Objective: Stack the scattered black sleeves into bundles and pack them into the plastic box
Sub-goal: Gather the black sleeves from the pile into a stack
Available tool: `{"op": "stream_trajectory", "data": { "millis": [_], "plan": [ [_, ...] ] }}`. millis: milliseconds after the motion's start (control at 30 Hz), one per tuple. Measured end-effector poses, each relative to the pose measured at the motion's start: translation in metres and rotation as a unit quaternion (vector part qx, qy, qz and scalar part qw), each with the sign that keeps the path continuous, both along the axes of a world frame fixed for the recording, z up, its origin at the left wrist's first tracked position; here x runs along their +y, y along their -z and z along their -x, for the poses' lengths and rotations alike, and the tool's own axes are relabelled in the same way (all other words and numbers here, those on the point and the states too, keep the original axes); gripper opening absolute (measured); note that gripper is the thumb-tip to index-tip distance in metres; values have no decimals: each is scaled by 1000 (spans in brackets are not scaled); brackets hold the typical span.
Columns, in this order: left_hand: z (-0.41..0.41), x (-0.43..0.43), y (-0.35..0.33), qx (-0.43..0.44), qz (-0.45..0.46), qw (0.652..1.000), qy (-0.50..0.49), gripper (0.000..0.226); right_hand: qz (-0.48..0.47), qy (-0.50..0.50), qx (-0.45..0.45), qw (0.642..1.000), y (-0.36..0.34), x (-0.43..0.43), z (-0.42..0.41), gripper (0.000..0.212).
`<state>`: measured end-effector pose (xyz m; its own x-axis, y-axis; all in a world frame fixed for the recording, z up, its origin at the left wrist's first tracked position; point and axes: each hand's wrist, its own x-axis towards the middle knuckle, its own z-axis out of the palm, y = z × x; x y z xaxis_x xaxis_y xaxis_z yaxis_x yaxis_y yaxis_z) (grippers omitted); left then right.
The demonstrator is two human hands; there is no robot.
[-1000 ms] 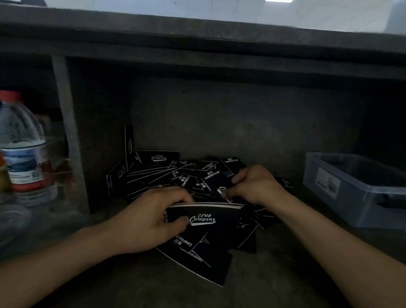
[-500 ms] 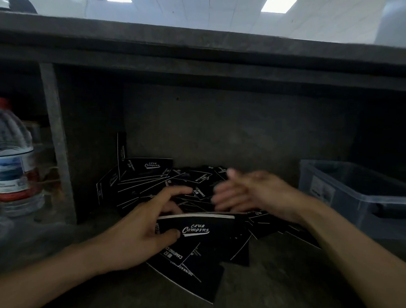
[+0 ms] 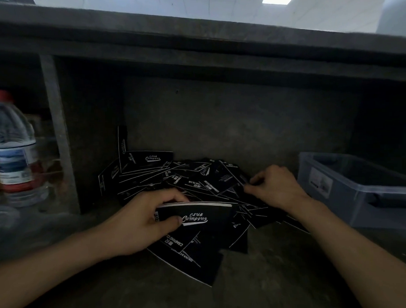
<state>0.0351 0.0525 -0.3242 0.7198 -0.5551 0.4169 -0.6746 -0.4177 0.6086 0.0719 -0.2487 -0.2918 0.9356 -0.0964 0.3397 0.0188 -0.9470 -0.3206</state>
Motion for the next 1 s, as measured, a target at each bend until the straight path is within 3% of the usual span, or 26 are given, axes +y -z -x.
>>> {"op": "stream_trajectory", "data": {
  "millis": [67,167,200,267,300,367,433,500,567,600,667,733,767,900,1000],
  "plan": [
    [0,0,1,-5,0,1000,-12,24,55,35,-33,997,-2,1,4,27],
    [-2,0,2,-36,-14,999,-31,27,85,129,-173,973,-11,-5,4,30],
    [-2,0,2,-49,-18,998,-39,30,57,112,-239,963,-15,-8,5,27],
    [-4,1,3,-58,-21,996,-59,46,-73,-31,-292,953,-26,-11,9,15],
    [-3,2,3,-45,-18,996,-69,58,-150,-121,-245,950,-31,-9,13,12],
    [-3,2,4,-14,-3,997,-74,83,-221,-255,-58,939,-35,1,23,13],
    [-2,1,4,-9,-1,998,-66,97,-213,-316,109,918,-29,13,29,16],
    [-1,-1,3,-3,4,999,-36,95,-245,-343,190,887,-21,24,27,18],
    [1,-1,1,8,10,1000,-11,85,-299,-316,130,891,-12,30,18,20],
    [2,-1,1,11,9,1000,-9,82,-278,-288,63,914,-8,31,13,22],
    [2,1,0,17,4,1000,-19,78,-113,-253,-38,960,0,25,5,34],
    [1,2,0,23,4,999,-35,75,45,-261,-26,964,9,18,0,56],
    [1,2,1,25,5,999,-39,72,73,-263,-7,962,13,15,-2,61],
    [1,2,-1,18,14,999,-28,50,69,-279,-73,955,10,14,-3,37],
    [1,1,-2,19,18,999,-21,37,-1,-277,-205,939,1,17,4,23]
  ]
}}
